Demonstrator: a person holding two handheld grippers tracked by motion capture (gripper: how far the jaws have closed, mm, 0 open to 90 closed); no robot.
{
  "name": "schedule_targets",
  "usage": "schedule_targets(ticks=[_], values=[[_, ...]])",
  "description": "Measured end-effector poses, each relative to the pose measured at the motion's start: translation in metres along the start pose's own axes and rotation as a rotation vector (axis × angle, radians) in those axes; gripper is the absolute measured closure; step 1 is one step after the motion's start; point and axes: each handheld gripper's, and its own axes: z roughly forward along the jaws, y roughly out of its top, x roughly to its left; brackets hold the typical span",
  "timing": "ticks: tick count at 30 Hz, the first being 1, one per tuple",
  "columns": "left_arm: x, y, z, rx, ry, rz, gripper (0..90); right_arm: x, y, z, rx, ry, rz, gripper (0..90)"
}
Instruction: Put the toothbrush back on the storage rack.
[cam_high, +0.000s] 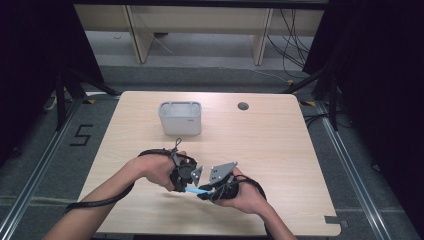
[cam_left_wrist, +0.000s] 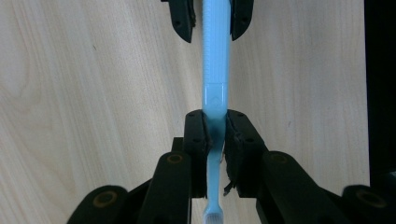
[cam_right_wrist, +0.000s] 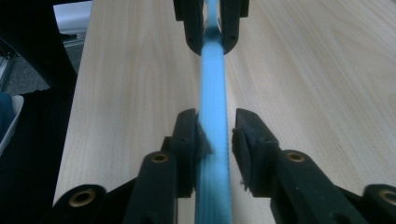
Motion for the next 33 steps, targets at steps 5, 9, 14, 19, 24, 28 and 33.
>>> schedule_targets(ticks=[5, 9, 14, 19, 24, 28, 33], values=[[-0.002, 0.000, 0.001, -0.030, 0.002, -0.017, 78.4, 0.002, -0.001, 0.000, 0.007, 0.008, 0.010, 78.1], [-0.002, 0.000, -0.001, -0.011, 0.007, 0.012, 78.3, 0.002, -0.002, 0.000, 0.012, 0.013, 0.025, 78.7], [-0.005, -0.003, -0.001, -0.093, 0.023, -0.021, 72.3, 0.005, -0.002, -0.002, 0.017, -0.019, 0.051, 78.9], [-0.009, -0.012, -0.011, -0.217, 0.139, -0.033, 56.4, -0.003, -0.007, -0.008, 0.010, -0.090, 0.038, 78.9], [-0.019, -0.022, -0.018, -0.418, 0.236, -0.077, 46.0, -0.012, -0.013, -0.019, -0.045, -0.183, 0.117, 78.9], [-0.025, -0.033, -0.016, -0.584, 0.295, -0.159, 43.6, -0.018, -0.018, -0.029, -0.102, -0.271, 0.184, 78.9], [-0.029, -0.048, -0.004, -0.694, 0.339, -0.273, 41.4, -0.022, -0.022, -0.035, -0.178, -0.347, 0.239, 78.9]])
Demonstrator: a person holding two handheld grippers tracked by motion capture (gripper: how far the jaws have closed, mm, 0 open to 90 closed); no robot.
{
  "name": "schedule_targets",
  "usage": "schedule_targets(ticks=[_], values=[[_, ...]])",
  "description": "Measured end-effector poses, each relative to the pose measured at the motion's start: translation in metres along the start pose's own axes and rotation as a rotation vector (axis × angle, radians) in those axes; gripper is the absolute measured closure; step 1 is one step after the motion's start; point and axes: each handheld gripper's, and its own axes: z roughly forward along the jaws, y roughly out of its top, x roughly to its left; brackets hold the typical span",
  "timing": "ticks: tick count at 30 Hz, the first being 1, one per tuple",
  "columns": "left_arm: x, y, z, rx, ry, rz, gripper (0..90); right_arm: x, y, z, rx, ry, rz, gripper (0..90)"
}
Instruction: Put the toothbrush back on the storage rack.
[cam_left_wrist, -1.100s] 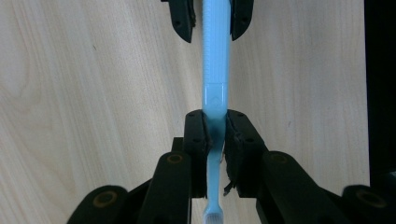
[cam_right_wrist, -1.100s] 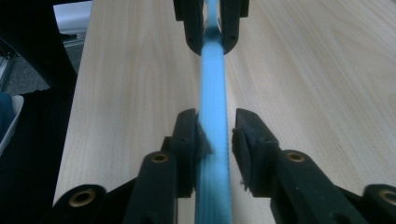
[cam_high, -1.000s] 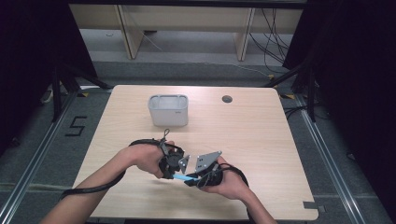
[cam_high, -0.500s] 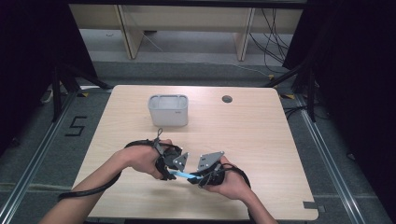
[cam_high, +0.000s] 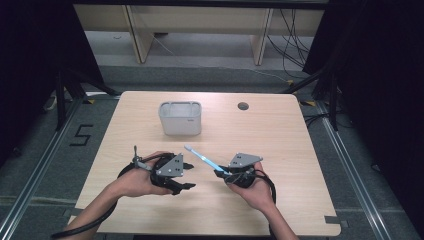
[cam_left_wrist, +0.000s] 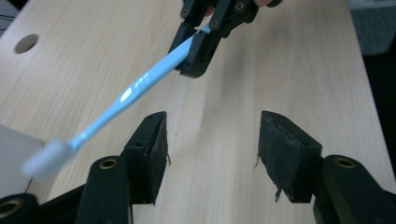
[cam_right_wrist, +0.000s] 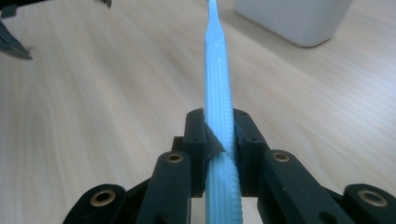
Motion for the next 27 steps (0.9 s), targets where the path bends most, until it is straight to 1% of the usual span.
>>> schedule_targets(ticks=[2, 3, 4, 5, 6, 7, 8, 9, 10, 11, 12, 13, 14, 15, 16, 17, 18, 19, 21, 22, 23, 24, 25, 26, 27], values=[[0.001, -0.009, 0.002, -0.052, 0.016, -0.056, 39.2, -0.002, 0.000, -0.003, -0.026, -0.018, 0.019, 78.9], [0.002, -0.014, 0.002, -0.069, 0.022, -0.084, 37.6, -0.001, 0.000, -0.004, -0.041, -0.028, 0.038, 78.9], [0.003, -0.019, 0.003, -0.083, 0.031, -0.105, 36.6, -0.004, 0.000, -0.005, -0.068, -0.056, 0.015, 78.9], [0.003, -0.022, 0.005, -0.107, 0.038, -0.140, 36.0, -0.003, 0.000, -0.005, -0.078, -0.054, 0.042, 78.9], [0.003, -0.026, 0.006, -0.122, 0.042, -0.163, 35.4, -0.004, 0.001, -0.006, -0.095, -0.060, 0.047, 78.9], [0.004, -0.028, 0.007, -0.135, 0.048, -0.189, 34.8, -0.005, 0.001, -0.006, -0.131, -0.068, 0.035, 78.9], [0.005, -0.031, 0.008, -0.151, 0.049, -0.210, 34.1, -0.004, 0.002, -0.008, -0.141, -0.087, 0.052, 78.9], [0.005, -0.032, 0.008, -0.162, 0.062, -0.231, 33.3, -0.003, 0.003, -0.010, -0.173, -0.097, 0.066, 78.9], [0.007, -0.033, 0.009, -0.176, 0.069, -0.253, 32.7, -0.004, 0.004, -0.011, -0.191, -0.096, 0.068, 78.9], [0.008, -0.033, 0.009, -0.190, 0.081, -0.280, 32.2, -0.005, 0.005, -0.013, -0.216, -0.117, 0.046, 78.9], [0.009, -0.033, 0.009, -0.214, 0.100, -0.298, 32.1, -0.004, 0.006, -0.013, -0.247, -0.118, 0.056, 79.0], [0.011, -0.033, 0.009, -0.238, 0.124, -0.322, 32.3, -0.004, 0.007, -0.013, -0.276, -0.119, 0.052, 78.9], [0.012, -0.033, 0.009, -0.262, 0.146, -0.352, 32.4, -0.004, 0.007, -0.015, -0.298, -0.144, 0.039, 78.9], [0.013, -0.032, 0.010, -0.285, 0.172, -0.371, 32.6, -0.002, 0.008, -0.014, -0.315, -0.129, 0.055, 78.9], [0.014, -0.032, 0.010, -0.296, 0.184, -0.385, 32.7, -0.002, 0.008, -0.014, -0.351, -0.138, 0.051, 78.9], [0.015, -0.031, 0.010, -0.310, 0.193, -0.401, 32.7, -0.001, 0.008, -0.015, -0.351, -0.158, 0.053, 78.9], [0.017, -0.031, 0.011, -0.336, 0.190, -0.414, 32.7, -0.001, 0.009, -0.015, -0.369, -0.146, 0.052, 78.9], [0.017, -0.030, 0.010, -0.341, 0.199, -0.440, 32.7, 0.001, 0.009, -0.016, -0.372, -0.143, 0.069, 78.9], [0.018, -0.027, 0.010, -0.370, 0.194, -0.473, 32.4, 0.001, 0.009, -0.016, -0.397, -0.177, 0.048, 78.9], [0.020, -0.026, 0.011, -0.398, 0.187, -0.480, 32.4, 0.003, 0.009, -0.016, -0.392, -0.155, 0.069, 78.9], [0.020, -0.025, 0.011, -0.405, 0.187, -0.484, 32.4, 0.003, 0.009, -0.015, -0.398, -0.154, 0.067, 78.9], [0.020, -0.023, 0.011, -0.402, 0.201, -0.494, 32.4, 0.004, 0.008, -0.014, -0.400, -0.149, 0.084, 78.9], [0.022, -0.021, 0.012, -0.417, 0.200, -0.502, 32.4, 0.003, 0.008, -0.013, -0.402, -0.148, 0.063, 78.9], [0.023, -0.019, 0.012, -0.420, 0.204, -0.511, 32.4, 0.005, 0.008, -0.013, -0.402, -0.140, 0.080, 78.9], [0.024, -0.017, 0.012, -0.428, 0.202, -0.517, 32.4, 0.005, 0.008, -0.012, -0.410, -0.136, 0.069, 78.9]])
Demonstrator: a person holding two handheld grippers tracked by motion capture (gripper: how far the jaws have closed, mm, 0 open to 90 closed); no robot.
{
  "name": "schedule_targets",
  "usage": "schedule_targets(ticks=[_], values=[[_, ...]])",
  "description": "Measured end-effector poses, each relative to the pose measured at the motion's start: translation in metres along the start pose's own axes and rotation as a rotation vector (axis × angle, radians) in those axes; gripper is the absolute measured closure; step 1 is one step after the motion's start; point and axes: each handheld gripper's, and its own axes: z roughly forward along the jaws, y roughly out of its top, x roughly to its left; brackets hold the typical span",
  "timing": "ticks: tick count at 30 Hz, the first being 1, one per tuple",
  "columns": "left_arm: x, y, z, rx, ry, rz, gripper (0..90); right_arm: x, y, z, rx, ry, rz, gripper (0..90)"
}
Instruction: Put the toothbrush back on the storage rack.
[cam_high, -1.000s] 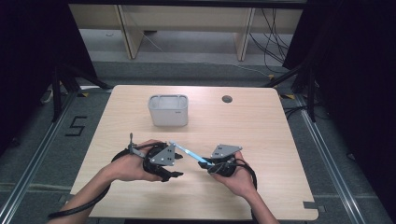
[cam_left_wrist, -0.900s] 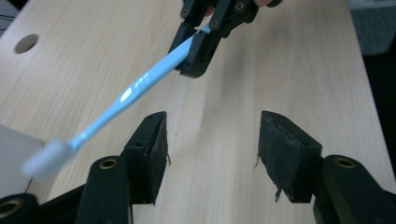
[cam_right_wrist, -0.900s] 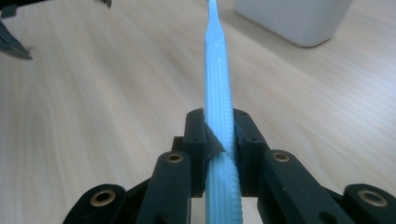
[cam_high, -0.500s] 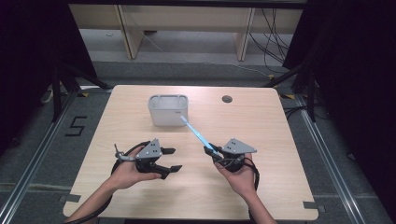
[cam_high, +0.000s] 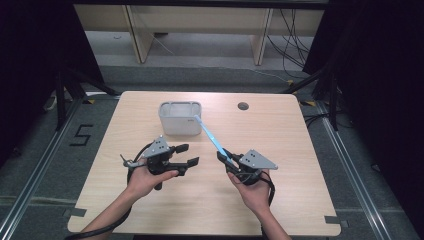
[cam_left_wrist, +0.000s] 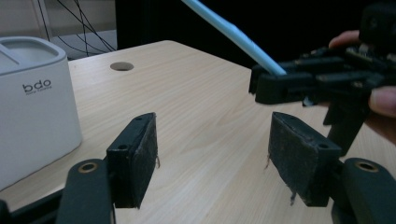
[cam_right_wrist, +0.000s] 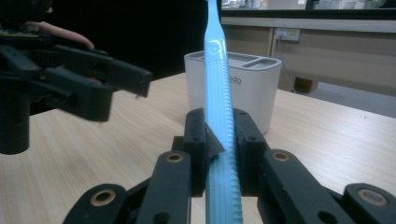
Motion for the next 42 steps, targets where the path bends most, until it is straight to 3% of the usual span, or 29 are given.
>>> schedule_targets(ticks=[3, 4, 6, 7, 9, 11, 13, 19, 20, 21, 22, 23, 28, 29, 31, 34, 35, 40, 41, 42], values=[[0.000, 0.006, 0.005, -0.027, -0.017, -0.041, 32.5, 0.002, -0.001, 0.001, -0.010, -0.012, -0.012, 78.9], [0.000, 0.008, 0.008, -0.031, -0.023, -0.054, 32.6, 0.005, -0.001, 0.000, 0.004, -0.004, 0.016, 78.9], [0.000, 0.012, 0.011, -0.041, -0.026, -0.068, 32.8, 0.003, 0.000, 0.002, -0.014, -0.010, -0.044, 78.9], [0.001, 0.013, 0.013, -0.041, -0.027, -0.071, 33.0, 0.007, 0.000, 0.002, 0.002, 0.018, 0.009, 78.9], [0.001, 0.016, 0.016, -0.047, -0.026, -0.073, 33.4, 0.008, 0.000, 0.003, -0.003, 0.018, -0.012, 78.9], [0.001, 0.019, 0.020, -0.055, -0.034, -0.085, 34.0, 0.010, 0.000, 0.004, 0.006, 0.024, 0.005, 78.9], [0.001, 0.021, 0.024, -0.065, -0.047, -0.097, 34.7, 0.010, 0.001, 0.005, 0.000, 0.025, -0.016, 78.9], [-0.002, 0.024, 0.031, -0.073, -0.070, -0.136, 38.7, 0.015, 0.001, 0.007, 0.011, 0.035, -0.010, 78.9], [-0.002, 0.024, 0.032, -0.076, -0.075, -0.140, 40.0, 0.015, 0.001, 0.007, 0.000, 0.031, -0.028, 78.9], [-0.002, 0.025, 0.033, -0.077, -0.078, -0.148, 40.7, 0.016, 0.001, 0.007, 0.003, 0.032, -0.007, 78.9], [-0.002, 0.025, 0.034, -0.082, -0.076, -0.152, 41.3, 0.016, 0.002, 0.007, 0.000, 0.027, -0.026, 78.9], [-0.002, 0.025, 0.035, -0.088, -0.077, -0.154, 42.7, 0.017, 0.001, 0.008, -0.001, 0.043, -0.013, 78.9], [-0.003, 0.027, 0.035, -0.100, -0.089, -0.168, 52.9, 0.016, 0.001, 0.008, 0.000, 0.024, -0.048, 78.8], [-0.003, 0.027, 0.034, -0.103, -0.091, -0.171, 55.4, 0.017, 0.001, 0.008, 0.000, 0.029, -0.023, 78.9], [-0.003, 0.028, 0.034, -0.107, -0.090, -0.173, 59.2, 0.016, 0.001, 0.008, -0.006, 0.006, -0.049, 78.8], [-0.003, 0.028, 0.033, -0.122, -0.091, -0.184, 63.3, 0.017, 0.002, 0.008, 0.002, 0.001, -0.047, 78.8], [-0.003, 0.029, 0.032, -0.126, -0.093, -0.185, 64.9, 0.019, 0.002, 0.008, 0.004, 0.010, -0.022, 78.8], [-0.008, 0.033, 0.032, -0.138, -0.109, -0.169, 70.7, 0.017, 0.003, 0.010, 0.003, -0.007, -0.066, 78.5], [-0.009, 0.034, 0.032, -0.139, -0.117, -0.167, 72.5, 0.018, 0.002, 0.012, -0.010, 0.009, -0.042, 78.4], [-0.011, 0.035, 0.032, -0.141, -0.126, -0.163, 74.3, 0.018, 0.002, 0.012, 0.005, -0.002, -0.050, 78.1]])
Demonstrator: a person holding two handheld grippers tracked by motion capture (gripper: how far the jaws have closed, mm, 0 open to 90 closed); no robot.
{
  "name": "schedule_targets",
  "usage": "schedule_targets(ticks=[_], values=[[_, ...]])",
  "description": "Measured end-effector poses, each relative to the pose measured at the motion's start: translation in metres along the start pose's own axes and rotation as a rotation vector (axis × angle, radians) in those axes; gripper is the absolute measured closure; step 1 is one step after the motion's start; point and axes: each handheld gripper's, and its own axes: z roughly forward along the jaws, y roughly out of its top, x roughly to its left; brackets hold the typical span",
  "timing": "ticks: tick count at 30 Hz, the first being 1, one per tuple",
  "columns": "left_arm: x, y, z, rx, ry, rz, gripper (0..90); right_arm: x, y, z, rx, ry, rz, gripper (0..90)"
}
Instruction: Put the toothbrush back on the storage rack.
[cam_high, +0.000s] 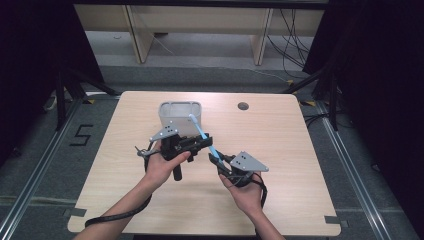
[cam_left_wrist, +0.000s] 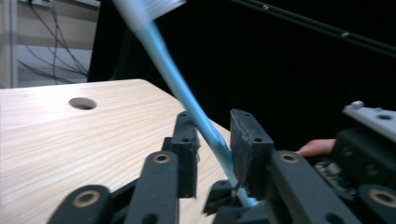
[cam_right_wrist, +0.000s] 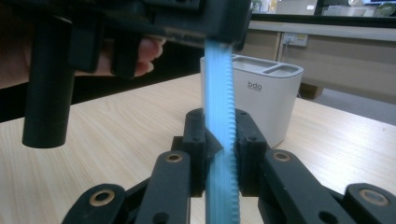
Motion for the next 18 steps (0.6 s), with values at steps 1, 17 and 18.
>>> schedule_targets(ticks=[1, 17, 18], values=[[-0.003, 0.001, 0.001, 0.006, -0.010, 0.009, 76.2, 0.001, 0.000, 0.001, 0.009, 0.007, 0.014, 77.6], [-0.013, 0.014, -0.011, 0.060, 0.145, 0.265, 83.0, -0.002, -0.004, 0.003, 0.099, -0.020, -0.001, 45.1], [-0.012, 0.015, -0.012, 0.059, 0.156, 0.276, 83.0, -0.003, -0.005, 0.002, 0.111, -0.024, -0.003, 45.1]])
